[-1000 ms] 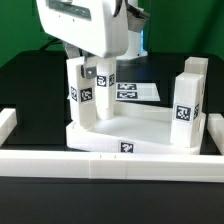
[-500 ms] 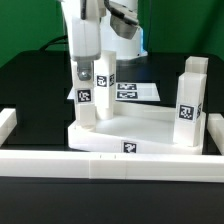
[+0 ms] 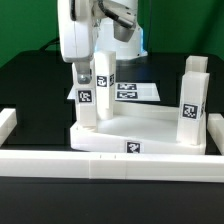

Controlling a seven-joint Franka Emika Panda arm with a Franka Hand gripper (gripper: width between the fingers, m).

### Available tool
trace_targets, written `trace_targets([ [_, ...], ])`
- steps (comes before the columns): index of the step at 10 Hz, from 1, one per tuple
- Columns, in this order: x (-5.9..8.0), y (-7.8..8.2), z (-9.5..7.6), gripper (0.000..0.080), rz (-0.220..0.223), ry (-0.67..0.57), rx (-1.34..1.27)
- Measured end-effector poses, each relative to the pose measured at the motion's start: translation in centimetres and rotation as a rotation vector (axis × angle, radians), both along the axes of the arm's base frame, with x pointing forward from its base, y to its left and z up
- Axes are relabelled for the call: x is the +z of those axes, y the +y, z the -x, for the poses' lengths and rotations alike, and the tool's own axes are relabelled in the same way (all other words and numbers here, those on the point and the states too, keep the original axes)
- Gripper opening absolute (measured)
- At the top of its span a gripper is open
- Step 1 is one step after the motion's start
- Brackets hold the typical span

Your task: Assemble desk

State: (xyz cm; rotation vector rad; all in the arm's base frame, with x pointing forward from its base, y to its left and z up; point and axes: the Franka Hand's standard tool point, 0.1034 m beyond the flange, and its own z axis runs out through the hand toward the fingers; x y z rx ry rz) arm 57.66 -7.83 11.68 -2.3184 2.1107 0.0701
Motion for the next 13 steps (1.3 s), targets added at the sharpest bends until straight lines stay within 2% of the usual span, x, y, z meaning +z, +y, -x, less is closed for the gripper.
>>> trace_targets([
  [2, 0.1, 0.13, -0.08, 0.0643, -0.009, 0.001, 0.09],
  [8, 0.03, -0.03, 0.0, 0.0649, -0.02, -0.012, 0.539],
  [10, 0.03, -0.2, 0.1, 0.0649, -0.003, 0.004, 0.748],
  [13, 0.02, 0.0, 0.12, 0.0649, -0.002, 0.011, 0.974],
])
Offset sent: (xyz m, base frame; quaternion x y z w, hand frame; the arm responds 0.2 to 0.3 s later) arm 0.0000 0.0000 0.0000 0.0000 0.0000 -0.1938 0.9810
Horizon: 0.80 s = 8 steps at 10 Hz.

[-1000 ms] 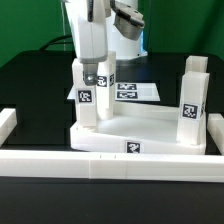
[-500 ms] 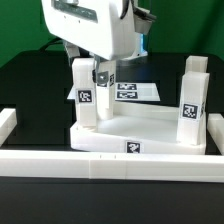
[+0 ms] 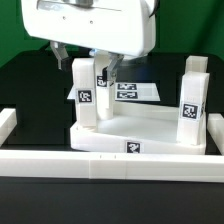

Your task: Assemble desk

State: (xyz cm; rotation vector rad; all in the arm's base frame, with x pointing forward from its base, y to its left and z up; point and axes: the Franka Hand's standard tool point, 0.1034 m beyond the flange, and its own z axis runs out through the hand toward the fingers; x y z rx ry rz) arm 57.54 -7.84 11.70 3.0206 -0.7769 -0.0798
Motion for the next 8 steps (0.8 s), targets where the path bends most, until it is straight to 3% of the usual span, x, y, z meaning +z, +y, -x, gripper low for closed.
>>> trace_targets([
  [4, -0.03, -0.1, 0.03, 0.0649, -0.017, 0.003, 0.325],
  [8, -0.02, -0.31, 0.01, 0.0649, -0.021, 0.003, 0.492],
])
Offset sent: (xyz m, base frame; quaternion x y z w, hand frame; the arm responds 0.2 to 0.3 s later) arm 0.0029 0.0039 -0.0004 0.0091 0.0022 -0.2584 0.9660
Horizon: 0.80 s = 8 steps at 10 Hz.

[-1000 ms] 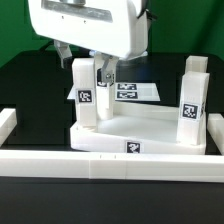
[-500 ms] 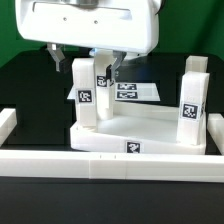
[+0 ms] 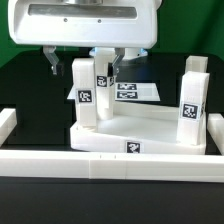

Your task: Assemble desk

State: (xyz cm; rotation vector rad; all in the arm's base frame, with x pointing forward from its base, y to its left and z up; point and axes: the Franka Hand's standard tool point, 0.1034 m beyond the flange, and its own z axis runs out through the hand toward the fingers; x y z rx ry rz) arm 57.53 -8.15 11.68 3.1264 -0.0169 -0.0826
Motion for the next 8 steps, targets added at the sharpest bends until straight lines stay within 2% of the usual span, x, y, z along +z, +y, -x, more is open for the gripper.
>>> trace_targets([
  [2, 0.0, -0.03, 0.0, 0.0405, 0.0, 0.0, -0.004],
  [3, 0.0, -0.01, 0.0, 0.0405, 0.0, 0.0, -0.004],
  [4, -0.01, -0.05, 0.01, 0.0289, 0.0, 0.0, -0.005],
  [8, -0.02, -0.05, 0.02, 0.0289, 0.004, -0.001, -0.094],
])
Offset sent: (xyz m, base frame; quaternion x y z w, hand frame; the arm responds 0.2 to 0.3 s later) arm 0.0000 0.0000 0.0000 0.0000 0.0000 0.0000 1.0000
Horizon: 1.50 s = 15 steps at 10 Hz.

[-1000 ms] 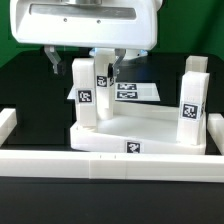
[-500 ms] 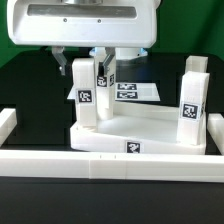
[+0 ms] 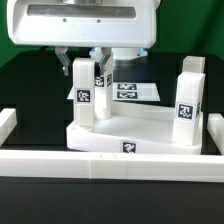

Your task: Assemble desk

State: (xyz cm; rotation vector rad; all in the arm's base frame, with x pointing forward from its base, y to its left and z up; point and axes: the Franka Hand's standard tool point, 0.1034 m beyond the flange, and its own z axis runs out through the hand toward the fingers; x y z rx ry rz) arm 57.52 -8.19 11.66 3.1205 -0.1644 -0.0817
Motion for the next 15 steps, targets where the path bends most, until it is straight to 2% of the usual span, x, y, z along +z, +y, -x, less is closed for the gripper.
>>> trace_targets([
  [5, -0.06, 0.06, 0.01, 0.029, 0.016, -0.004, -0.321],
  [7, -0.18, -0.06, 0.11, 0.029, 0.002, -0.016, -0.498],
  [15, -0.26, -0.34, 0.02, 0.029, -0.005, -0.019, -1.171],
])
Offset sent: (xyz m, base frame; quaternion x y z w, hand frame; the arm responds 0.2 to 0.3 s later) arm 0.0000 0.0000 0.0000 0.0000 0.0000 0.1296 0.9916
